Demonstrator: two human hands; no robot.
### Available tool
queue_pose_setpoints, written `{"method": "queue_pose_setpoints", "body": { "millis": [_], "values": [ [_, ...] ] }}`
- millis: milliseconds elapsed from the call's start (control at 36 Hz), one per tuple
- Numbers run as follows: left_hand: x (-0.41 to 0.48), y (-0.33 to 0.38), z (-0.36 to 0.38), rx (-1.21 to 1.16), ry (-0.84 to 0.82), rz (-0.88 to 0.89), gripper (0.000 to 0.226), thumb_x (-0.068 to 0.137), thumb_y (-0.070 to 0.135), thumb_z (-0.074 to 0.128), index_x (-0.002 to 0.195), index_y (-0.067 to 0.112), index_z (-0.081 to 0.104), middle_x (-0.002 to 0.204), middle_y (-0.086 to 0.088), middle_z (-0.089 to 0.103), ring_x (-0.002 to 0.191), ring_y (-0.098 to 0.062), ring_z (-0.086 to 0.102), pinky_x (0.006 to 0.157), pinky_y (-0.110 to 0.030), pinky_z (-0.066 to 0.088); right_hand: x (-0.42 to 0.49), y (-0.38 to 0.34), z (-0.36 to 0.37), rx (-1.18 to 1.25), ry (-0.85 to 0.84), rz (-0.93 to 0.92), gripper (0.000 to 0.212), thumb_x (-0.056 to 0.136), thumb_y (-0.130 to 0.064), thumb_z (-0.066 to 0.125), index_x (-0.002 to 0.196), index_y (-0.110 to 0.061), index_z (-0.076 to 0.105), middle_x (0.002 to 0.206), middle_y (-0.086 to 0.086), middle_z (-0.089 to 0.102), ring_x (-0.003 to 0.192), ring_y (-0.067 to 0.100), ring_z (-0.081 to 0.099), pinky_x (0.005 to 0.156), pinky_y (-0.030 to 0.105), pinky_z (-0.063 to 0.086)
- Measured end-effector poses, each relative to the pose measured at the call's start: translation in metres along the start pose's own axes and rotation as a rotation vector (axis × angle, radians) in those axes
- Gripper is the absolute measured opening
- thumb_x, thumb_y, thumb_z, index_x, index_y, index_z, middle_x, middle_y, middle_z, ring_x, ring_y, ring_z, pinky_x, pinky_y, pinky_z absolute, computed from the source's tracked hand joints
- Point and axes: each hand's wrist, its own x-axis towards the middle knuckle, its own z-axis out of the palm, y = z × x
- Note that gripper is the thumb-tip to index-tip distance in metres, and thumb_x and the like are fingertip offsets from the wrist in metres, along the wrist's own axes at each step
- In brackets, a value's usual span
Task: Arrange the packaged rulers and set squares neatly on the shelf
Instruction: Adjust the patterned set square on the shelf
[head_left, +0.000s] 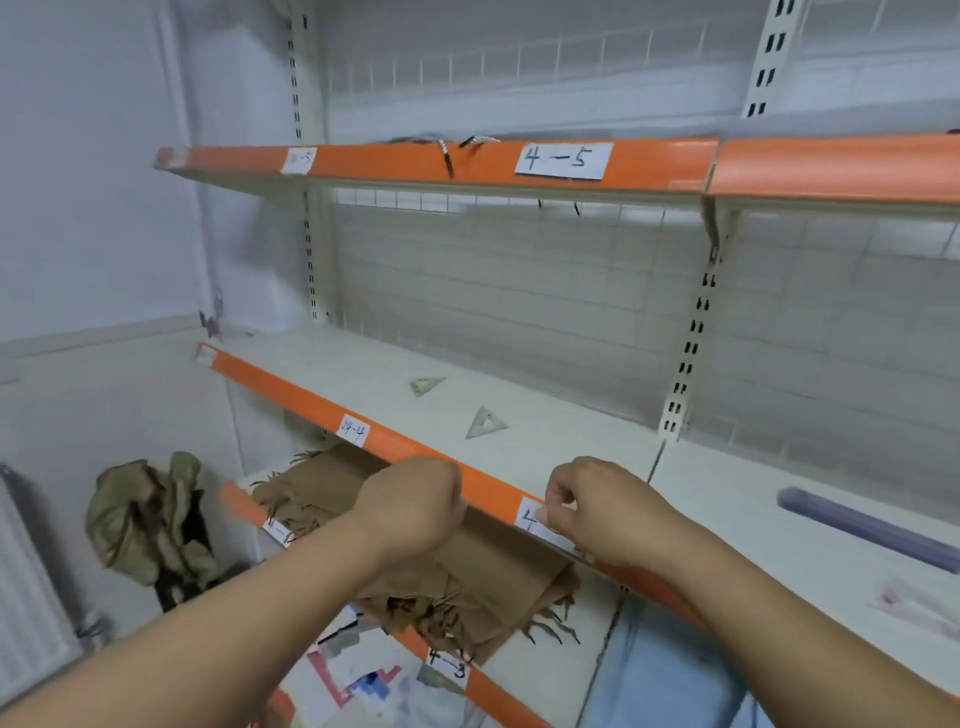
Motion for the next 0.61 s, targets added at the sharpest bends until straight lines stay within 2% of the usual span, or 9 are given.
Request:
{"method": "queue_pose_setpoints", "body": {
  "millis": [111, 361, 472, 611],
  "values": [
    [0.009, -0.042, -0.001, -0.042, 0.008, -0.024, 0.026, 0.099, 0.030, 0.044, 0.096, 0.013, 0.064, 0.089, -0.003, 0.064, 0.079, -0.020, 0.058, 0.068, -0.030, 0.047, 0.031, -0.024, 0.010, -0.015, -0.032, -0.018, 0.021, 0.093, -0.038, 0.054, 0.091, -0.018, 0.061, 0.098, -0.001, 0.058, 0.091, 0.016, 0.055, 0.082, 0.033, 0.048],
    [0.047, -0.096, 0.000, -0.052, 0.023, -0.048, 0.027, 0.099, 0.031, 0.043, 0.102, 0.013, 0.064, 0.096, -0.005, 0.067, 0.077, -0.016, 0.055, 0.068, -0.029, 0.045, 0.111, -0.050, 0.026, -0.042, -0.037, -0.019, 0.017, 0.094, -0.031, 0.051, 0.089, -0.018, 0.061, 0.099, -0.002, 0.060, 0.091, 0.017, 0.055, 0.081, 0.033, 0.049],
    [0.078, -0.110, -0.005, -0.028, 0.008, -0.040, 0.028, 0.099, 0.032, 0.043, 0.105, 0.014, 0.063, 0.103, -0.003, 0.066, 0.094, -0.019, 0.060, 0.081, -0.033, 0.051, 0.152, -0.043, 0.032, -0.016, -0.031, -0.011, 0.014, 0.095, -0.022, 0.047, 0.085, -0.022, 0.057, 0.104, -0.004, 0.059, 0.088, 0.015, 0.054, 0.079, 0.030, 0.047],
    [0.125, -0.124, -0.011, 0.054, -0.018, -0.031, 0.028, 0.099, 0.031, 0.042, 0.113, 0.015, 0.060, 0.114, -0.002, 0.062, 0.106, -0.021, 0.056, 0.080, -0.029, 0.044, 0.203, -0.027, 0.035, -0.019, -0.052, 0.073, 0.021, 0.090, -0.011, 0.042, 0.080, -0.026, 0.051, 0.095, -0.006, 0.057, 0.090, 0.016, 0.053, 0.076, 0.028, 0.044]
  ]
}}
